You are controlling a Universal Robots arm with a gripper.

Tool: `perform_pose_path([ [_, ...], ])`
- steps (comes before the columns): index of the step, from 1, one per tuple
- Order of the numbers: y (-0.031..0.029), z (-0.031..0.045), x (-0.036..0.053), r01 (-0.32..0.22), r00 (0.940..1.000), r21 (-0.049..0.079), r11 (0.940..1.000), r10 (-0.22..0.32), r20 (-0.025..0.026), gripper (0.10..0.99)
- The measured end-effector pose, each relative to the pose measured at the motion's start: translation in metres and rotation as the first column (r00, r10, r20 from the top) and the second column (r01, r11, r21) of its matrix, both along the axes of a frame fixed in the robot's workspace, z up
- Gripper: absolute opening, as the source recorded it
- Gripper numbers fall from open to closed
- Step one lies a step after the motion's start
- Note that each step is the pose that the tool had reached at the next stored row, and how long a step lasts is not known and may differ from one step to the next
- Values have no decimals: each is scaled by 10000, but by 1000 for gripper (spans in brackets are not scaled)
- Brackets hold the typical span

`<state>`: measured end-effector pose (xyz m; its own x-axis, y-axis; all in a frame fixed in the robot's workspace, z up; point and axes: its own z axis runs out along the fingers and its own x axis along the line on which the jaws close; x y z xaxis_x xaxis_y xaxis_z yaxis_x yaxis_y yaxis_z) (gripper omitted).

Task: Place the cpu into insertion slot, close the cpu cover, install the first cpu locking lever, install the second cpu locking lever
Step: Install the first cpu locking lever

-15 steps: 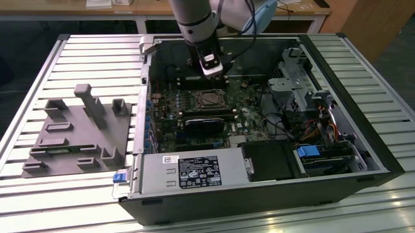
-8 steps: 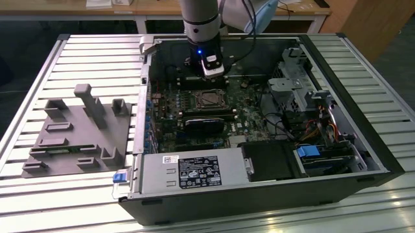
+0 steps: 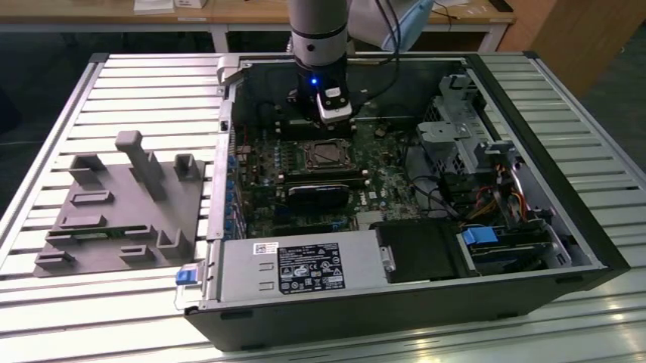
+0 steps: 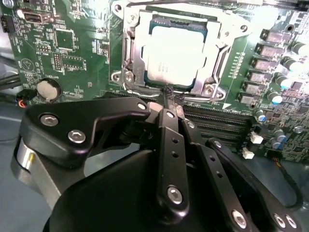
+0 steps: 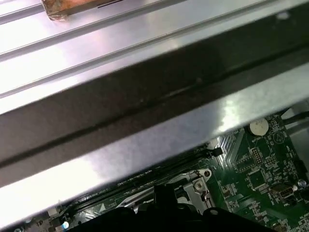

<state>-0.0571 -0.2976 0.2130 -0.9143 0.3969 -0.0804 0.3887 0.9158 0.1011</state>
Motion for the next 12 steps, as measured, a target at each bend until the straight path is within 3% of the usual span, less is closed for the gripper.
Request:
perform_pose_path([
  [8, -111, -3, 11, 4, 10000, -12, 10000, -4, -19, 102],
  [12, -156, -5, 15, 3, 10000, -94, 10000, -3, -24, 102],
])
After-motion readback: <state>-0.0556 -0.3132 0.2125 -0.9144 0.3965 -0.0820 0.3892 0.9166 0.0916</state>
